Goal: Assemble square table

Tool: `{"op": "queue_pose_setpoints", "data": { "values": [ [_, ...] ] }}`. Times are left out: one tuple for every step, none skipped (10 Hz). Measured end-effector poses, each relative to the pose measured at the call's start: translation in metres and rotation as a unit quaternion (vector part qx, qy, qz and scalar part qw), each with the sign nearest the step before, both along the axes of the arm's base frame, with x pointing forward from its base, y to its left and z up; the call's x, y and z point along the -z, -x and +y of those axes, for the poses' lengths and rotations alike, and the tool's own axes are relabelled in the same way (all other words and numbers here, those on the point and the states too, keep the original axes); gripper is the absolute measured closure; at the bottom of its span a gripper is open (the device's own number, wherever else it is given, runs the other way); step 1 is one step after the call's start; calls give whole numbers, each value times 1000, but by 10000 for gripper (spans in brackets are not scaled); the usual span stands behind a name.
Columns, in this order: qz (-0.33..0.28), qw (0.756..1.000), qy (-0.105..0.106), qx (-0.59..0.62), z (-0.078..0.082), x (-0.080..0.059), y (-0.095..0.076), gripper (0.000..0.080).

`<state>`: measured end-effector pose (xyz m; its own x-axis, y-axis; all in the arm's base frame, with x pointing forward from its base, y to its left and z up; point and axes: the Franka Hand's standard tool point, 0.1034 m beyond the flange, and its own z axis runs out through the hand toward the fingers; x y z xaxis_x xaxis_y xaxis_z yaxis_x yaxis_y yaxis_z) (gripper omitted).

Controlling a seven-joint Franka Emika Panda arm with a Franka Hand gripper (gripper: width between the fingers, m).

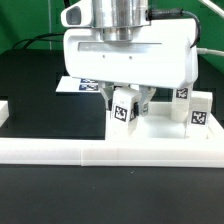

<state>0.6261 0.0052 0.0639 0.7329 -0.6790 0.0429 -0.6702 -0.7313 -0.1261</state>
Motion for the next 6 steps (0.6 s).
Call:
{"op": "queue_pose_setpoints", "data": {
  "values": [
    [4,1000,-2,24,-2,1,2,507],
    [7,998,-7,69,-3,2,2,512],
    [10,993,-12,114,-3,2,2,512],
    [15,980,-20,196,-3,2,2,512],
    [20,964,-28,264,-4,3,3,512],
    [24,950,-36,311,-4,3,3,512]
  ]
}}
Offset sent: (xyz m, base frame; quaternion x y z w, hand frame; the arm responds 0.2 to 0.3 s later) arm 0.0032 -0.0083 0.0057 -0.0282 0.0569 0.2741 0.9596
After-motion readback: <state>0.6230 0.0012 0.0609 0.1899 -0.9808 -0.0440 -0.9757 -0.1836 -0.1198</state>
